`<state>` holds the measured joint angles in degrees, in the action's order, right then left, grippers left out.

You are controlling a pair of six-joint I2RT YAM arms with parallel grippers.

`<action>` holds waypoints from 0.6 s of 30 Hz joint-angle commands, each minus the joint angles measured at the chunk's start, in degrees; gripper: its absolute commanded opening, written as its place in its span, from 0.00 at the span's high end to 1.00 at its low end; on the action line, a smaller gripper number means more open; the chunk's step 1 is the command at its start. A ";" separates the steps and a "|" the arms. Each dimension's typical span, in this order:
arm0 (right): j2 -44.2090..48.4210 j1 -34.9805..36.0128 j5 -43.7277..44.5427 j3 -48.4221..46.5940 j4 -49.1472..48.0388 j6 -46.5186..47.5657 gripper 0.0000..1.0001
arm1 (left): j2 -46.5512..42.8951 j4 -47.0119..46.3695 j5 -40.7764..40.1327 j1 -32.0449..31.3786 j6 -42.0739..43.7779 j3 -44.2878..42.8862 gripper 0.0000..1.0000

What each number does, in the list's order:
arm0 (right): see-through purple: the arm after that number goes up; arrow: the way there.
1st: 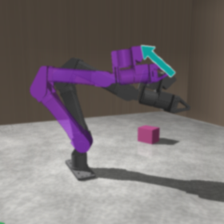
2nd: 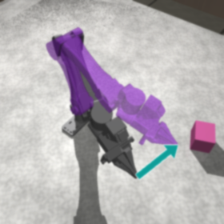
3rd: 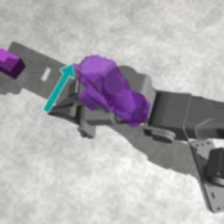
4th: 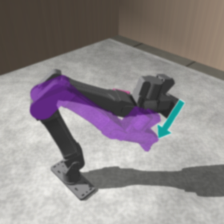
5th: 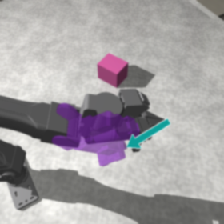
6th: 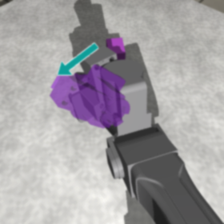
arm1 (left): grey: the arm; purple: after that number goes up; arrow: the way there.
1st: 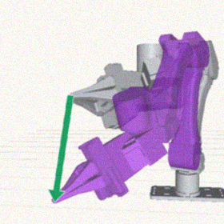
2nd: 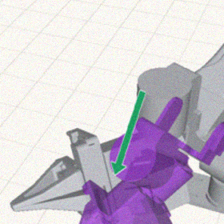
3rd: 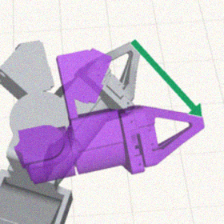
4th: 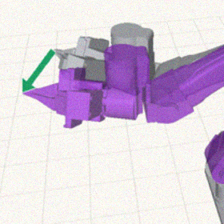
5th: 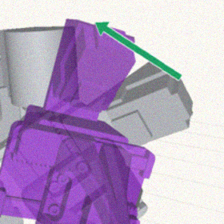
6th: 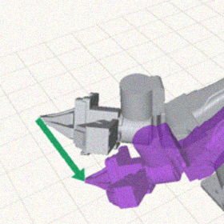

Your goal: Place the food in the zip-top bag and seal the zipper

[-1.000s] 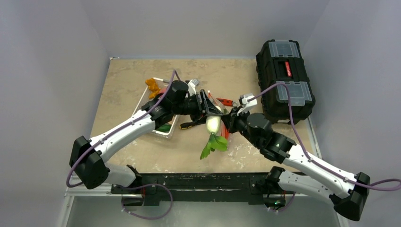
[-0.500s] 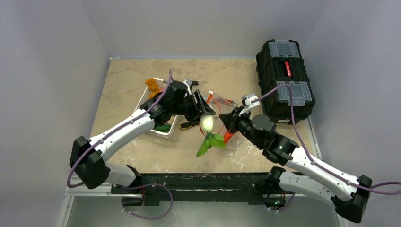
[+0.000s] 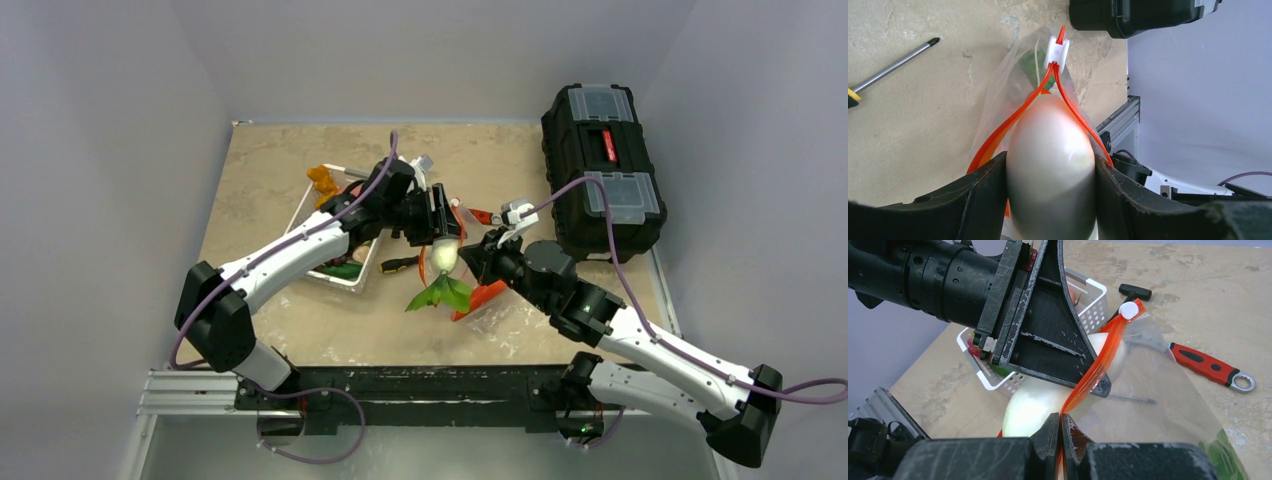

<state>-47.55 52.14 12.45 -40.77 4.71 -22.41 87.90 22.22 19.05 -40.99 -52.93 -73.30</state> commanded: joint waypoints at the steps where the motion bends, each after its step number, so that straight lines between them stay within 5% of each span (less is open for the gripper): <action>1: 0.80 0.34 -0.69 -1.73 -1.65 0.99 1.00 | -1.03 -1.76 -1.38 0.19 1.15 -1.43 0.74; 3: 0.63 0.33 -0.56 -1.55 -1.74 0.89 1.00 | -1.39 -2.48 -2.64 0.21 1.07 -1.14 0.60; 6: 0.70 0.33 -0.16 -1.16 -1.70 0.77 1.00 | -2.06 -1.50 -2.90 0.20 2.16 -1.54 0.26; 10: 0.97 0.33 0.30 -0.98 -1.24 0.79 1.00 | -5.57 -0.90 -2.95 0.11 4.05 1.19 0.04; 14: 0.88 0.33 0.55 -0.85 -0.92 0.79 1.00 | -10.75 -0.34 -2.94 0.11 5.59 6.14 0.03; 18: 0.26 0.32 0.29 -0.81 -0.93 0.88 1.00 | -16.61 0.10 -2.65 0.11 6.38 10.54 0.17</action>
<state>-47.55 52.14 12.45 -40.77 5.21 -22.39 77.17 22.72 16.08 -40.93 -48.97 -65.67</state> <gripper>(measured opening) 0.004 0.881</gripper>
